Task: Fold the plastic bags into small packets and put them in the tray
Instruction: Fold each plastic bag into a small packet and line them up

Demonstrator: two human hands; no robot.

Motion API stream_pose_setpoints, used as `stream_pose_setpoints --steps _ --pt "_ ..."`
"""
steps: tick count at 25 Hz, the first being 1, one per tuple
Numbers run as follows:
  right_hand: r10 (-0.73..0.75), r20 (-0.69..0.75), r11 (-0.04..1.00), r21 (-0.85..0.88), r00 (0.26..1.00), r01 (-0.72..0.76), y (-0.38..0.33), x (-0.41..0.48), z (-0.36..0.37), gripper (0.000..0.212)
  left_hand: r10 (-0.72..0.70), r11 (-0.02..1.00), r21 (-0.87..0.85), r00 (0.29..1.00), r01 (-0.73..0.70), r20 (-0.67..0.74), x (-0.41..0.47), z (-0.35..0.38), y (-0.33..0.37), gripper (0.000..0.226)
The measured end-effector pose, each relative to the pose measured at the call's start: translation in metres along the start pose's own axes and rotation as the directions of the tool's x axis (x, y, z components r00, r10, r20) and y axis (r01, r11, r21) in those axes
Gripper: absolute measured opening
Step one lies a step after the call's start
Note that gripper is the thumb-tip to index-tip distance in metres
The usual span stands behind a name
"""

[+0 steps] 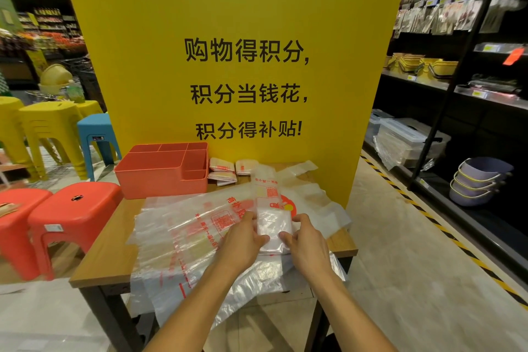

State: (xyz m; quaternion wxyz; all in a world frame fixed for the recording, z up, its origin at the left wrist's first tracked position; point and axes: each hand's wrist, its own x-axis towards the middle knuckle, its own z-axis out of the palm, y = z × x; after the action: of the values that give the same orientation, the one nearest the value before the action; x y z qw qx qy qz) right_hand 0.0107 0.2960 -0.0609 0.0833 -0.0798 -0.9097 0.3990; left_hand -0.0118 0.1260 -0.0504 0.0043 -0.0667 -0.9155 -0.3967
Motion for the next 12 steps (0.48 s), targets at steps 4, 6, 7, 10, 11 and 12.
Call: stream_pose_setpoints --steps 4,6,7,10,11,12 --pt "0.011 -0.029 0.996 -0.087 1.000 -0.013 -0.007 0.004 0.004 0.038 0.043 0.990 0.135 0.996 -0.032 -0.083 -0.001 0.002 0.006 0.057" --pt "0.004 -0.035 0.994 -0.113 0.999 -0.008 -0.006 0.005 0.005 0.036 0.050 0.987 0.159 0.995 -0.036 -0.086 0.001 0.000 0.007 0.052" --pt "-0.005 -0.040 0.992 -0.129 0.999 0.000 -0.007 0.004 0.004 0.038 0.046 0.985 0.170 0.996 -0.033 -0.075 0.002 -0.001 0.008 0.047" --pt "-0.040 -0.055 0.982 -0.187 0.998 0.029 -0.006 0.005 0.005 0.045 0.001 0.988 0.153 0.999 0.006 -0.046 0.007 -0.004 0.010 0.037" --pt "-0.045 -0.056 0.983 -0.179 0.997 0.035 -0.005 0.006 0.005 0.045 -0.006 0.990 0.140 1.000 0.011 -0.029 0.008 -0.005 0.010 0.037" --pt "-0.044 -0.051 0.984 -0.174 0.998 0.035 -0.004 0.006 0.006 0.045 -0.003 0.991 0.136 1.000 0.004 -0.005 0.010 -0.006 0.010 0.039"
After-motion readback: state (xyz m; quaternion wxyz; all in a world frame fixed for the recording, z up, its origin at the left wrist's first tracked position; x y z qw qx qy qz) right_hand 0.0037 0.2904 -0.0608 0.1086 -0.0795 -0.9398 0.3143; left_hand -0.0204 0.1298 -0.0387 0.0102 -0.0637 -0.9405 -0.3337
